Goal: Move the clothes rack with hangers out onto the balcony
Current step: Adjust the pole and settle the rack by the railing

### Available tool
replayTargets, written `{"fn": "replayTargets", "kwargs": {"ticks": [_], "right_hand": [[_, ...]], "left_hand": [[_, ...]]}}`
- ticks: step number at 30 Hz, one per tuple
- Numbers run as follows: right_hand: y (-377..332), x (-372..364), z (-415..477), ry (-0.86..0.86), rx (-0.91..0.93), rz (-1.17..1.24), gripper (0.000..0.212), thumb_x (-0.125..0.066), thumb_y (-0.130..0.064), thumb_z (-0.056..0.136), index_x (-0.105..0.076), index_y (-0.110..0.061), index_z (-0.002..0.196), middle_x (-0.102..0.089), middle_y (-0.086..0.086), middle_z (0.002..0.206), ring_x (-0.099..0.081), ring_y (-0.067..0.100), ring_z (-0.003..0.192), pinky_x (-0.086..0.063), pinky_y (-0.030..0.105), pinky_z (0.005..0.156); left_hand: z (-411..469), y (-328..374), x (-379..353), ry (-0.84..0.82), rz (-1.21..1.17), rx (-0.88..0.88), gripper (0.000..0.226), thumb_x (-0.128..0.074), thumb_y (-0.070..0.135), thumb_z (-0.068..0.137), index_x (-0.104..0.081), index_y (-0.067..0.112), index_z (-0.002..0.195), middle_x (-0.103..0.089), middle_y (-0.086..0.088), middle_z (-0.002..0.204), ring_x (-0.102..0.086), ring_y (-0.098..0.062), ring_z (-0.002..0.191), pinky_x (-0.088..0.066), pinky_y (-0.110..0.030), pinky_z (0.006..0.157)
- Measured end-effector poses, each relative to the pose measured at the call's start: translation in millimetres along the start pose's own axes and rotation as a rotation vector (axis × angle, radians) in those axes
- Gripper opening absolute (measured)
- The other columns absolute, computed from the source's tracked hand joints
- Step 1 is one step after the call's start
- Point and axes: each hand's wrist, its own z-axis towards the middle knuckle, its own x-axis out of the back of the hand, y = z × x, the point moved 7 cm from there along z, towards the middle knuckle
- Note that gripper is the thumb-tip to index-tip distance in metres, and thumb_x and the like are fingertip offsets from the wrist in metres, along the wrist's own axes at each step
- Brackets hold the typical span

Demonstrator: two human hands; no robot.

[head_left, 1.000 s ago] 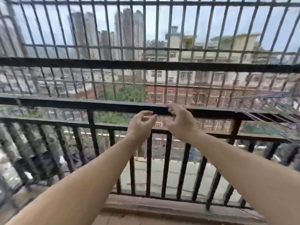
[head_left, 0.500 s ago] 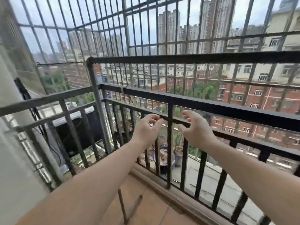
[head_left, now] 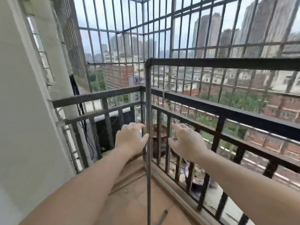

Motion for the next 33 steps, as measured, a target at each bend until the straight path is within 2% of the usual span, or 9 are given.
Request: {"fn": "replayTargets", "kwargs": {"ticks": [4, 7, 11, 14, 17, 19, 23, 26, 33], "right_hand": [[-22, -38, 50, 0.015, -0.032, -0.043, 0.042, -0.051, -0.037, 0.087, -0.051, -0.017, 0.124, -0.060, 0.000, 0.110, -0.061, 0.015, 0.080, -0.055, 0.033, 0.066], [-34, -60, 83, 0.024, -0.031, -0.090, 0.037, -0.049, -0.036, 0.089, -0.054, -0.015, 0.119, -0.061, 0.002, 0.108, -0.061, 0.019, 0.076, -0.051, 0.032, 0.063], [-32, -88, 111, 0.034, -0.137, 0.000, 0.035, -0.048, -0.039, 0.091, -0.055, -0.014, 0.113, -0.059, 0.001, 0.102, -0.058, 0.019, 0.075, -0.053, 0.036, 0.063], [-23, -111, 130, 0.054, -0.245, 0.103, 0.037, -0.052, -0.042, 0.090, -0.052, -0.015, 0.115, -0.057, -0.002, 0.097, -0.051, 0.014, 0.074, -0.045, 0.031, 0.059], [-17, -127, 148, 0.085, -0.253, 0.161, 0.027, -0.058, -0.036, 0.088, -0.049, -0.020, 0.109, -0.056, -0.008, 0.084, -0.054, 0.009, 0.066, -0.042, 0.025, 0.051], [-10, -134, 159, 0.096, -0.239, 0.202, 0.023, -0.060, -0.027, 0.088, -0.048, -0.020, 0.106, -0.061, -0.005, 0.084, -0.059, 0.013, 0.065, -0.051, 0.032, 0.054], [3, -146, 175, 0.085, -0.178, 0.325, 0.020, -0.061, -0.019, 0.088, -0.047, -0.020, 0.103, -0.065, -0.002, 0.080, -0.064, 0.014, 0.066, -0.056, 0.038, 0.060], [21, -150, 187, 0.078, -0.175, 0.449, 0.022, -0.061, -0.015, 0.087, -0.048, -0.020, 0.104, -0.066, -0.003, 0.086, -0.066, 0.013, 0.073, -0.058, 0.037, 0.067], [62, -150, 210, 0.079, -0.196, 0.471, 0.025, -0.064, -0.013, 0.085, -0.050, -0.020, 0.105, -0.064, -0.007, 0.084, -0.064, 0.009, 0.073, -0.058, 0.033, 0.067]], "left_hand": [[46, -41, -32, -0.005, 0.217, -0.120, 0.049, -0.042, 0.054, 0.088, -0.048, 0.030, 0.129, -0.054, 0.001, 0.127, -0.045, -0.024, 0.115, -0.039, -0.041, 0.088], [75, -67, -60, -0.028, 0.252, -0.136, 0.050, -0.043, 0.055, 0.086, -0.048, 0.029, 0.129, -0.052, 0.001, 0.130, -0.040, -0.025, 0.122, -0.034, -0.045, 0.094], [94, -74, -101, -0.118, 0.109, -0.116, 0.061, -0.044, 0.059, 0.086, -0.041, 0.025, 0.137, -0.050, 0.000, 0.136, -0.038, -0.026, 0.127, -0.033, -0.047, 0.100], [108, -67, -121, -0.132, -0.015, -0.104, 0.064, -0.047, 0.059, 0.085, -0.040, 0.022, 0.138, -0.055, -0.001, 0.131, -0.046, -0.025, 0.122, -0.038, -0.045, 0.096], [118, -58, -140, -0.169, -0.039, -0.150, 0.061, -0.050, 0.051, 0.088, -0.037, 0.019, 0.137, -0.061, -0.003, 0.121, -0.056, -0.026, 0.110, -0.043, -0.045, 0.087], [125, -57, -150, -0.178, -0.094, -0.130, 0.059, -0.054, 0.045, 0.089, -0.035, 0.017, 0.137, -0.065, -0.005, 0.114, -0.061, -0.028, 0.102, -0.047, -0.042, 0.080], [139, -55, -169, -0.192, -0.235, -0.060, 0.046, -0.057, 0.036, 0.090, -0.036, 0.018, 0.126, -0.068, -0.007, 0.095, -0.065, -0.031, 0.088, -0.044, -0.036, 0.063], [154, -46, -179, -0.195, -0.295, -0.064, 0.040, -0.058, 0.033, 0.090, -0.036, 0.019, 0.120, -0.067, -0.005, 0.090, -0.066, -0.029, 0.082, -0.049, -0.037, 0.062], [191, -21, -202, -0.256, -0.345, -0.096, 0.038, -0.060, 0.032, 0.089, -0.038, 0.018, 0.117, -0.068, -0.006, 0.089, -0.066, -0.029, 0.081, -0.054, -0.045, 0.071]]}}
